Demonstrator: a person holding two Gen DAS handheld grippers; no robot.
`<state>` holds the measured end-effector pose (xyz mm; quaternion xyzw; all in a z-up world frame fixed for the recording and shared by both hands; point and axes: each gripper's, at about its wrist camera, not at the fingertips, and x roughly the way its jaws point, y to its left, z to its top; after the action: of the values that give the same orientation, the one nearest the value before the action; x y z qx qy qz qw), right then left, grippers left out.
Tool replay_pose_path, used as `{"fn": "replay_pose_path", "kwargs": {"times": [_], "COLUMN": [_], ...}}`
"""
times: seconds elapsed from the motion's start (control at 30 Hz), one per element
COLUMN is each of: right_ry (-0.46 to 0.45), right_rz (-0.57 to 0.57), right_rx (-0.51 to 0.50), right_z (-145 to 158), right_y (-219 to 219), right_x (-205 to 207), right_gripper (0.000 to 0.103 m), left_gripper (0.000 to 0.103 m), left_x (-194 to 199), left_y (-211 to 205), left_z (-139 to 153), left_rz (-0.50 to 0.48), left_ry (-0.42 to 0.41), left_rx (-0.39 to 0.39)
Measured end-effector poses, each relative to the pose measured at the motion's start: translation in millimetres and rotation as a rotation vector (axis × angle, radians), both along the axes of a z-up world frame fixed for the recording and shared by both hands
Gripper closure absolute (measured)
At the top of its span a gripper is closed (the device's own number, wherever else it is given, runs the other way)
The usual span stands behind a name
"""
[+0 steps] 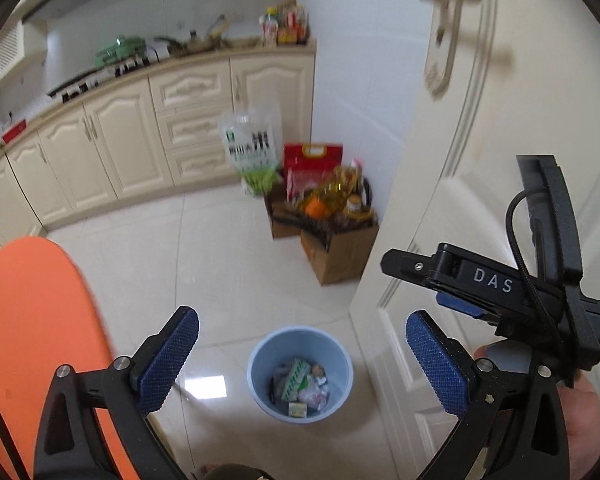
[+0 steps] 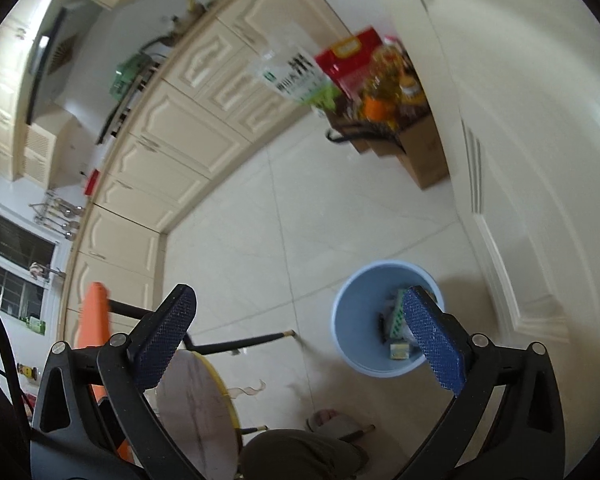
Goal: Collect trash
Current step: 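Return both tools from the bin to the orange table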
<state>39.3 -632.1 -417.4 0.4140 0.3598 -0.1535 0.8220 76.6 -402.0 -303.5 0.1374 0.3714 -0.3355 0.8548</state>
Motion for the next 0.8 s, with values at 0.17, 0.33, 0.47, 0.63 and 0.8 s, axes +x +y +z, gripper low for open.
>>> {"fn": "replay_pose_path", "kwargs": {"times": [0.17,0.33,0.47,0.63,0.8], "right_ry": [-0.069,-0.122,-0.156,-0.182,-0.181], "right_rz": [0.038,0.103,0.185,0.305,0.442], "right_rx": [-0.066,-0.118,-0.172,-0.241,-0.335], "right_z": [50,89,119,145,160], "right_y": [31,76,126,199,279], "right_x": [-6,-2,9,23,42], "right_gripper": [0.000,0.000,0.000,0.000,0.000], "left_gripper": [0.001,0.001,0.001,0.001,0.001], "left_x": [-36,-77,-109,-156,-203], "left_y": [67,139,187,243,305], "left_z": [29,47,58,61,57], "left_rz": [0.044,0.115,0.180,0.288,0.420], "left_ry": [-0.068,-0.124,-0.170,-0.217,-0.254], "left_rx": [-0.061,-0.103,-0.127,-0.142,-0.118]}}
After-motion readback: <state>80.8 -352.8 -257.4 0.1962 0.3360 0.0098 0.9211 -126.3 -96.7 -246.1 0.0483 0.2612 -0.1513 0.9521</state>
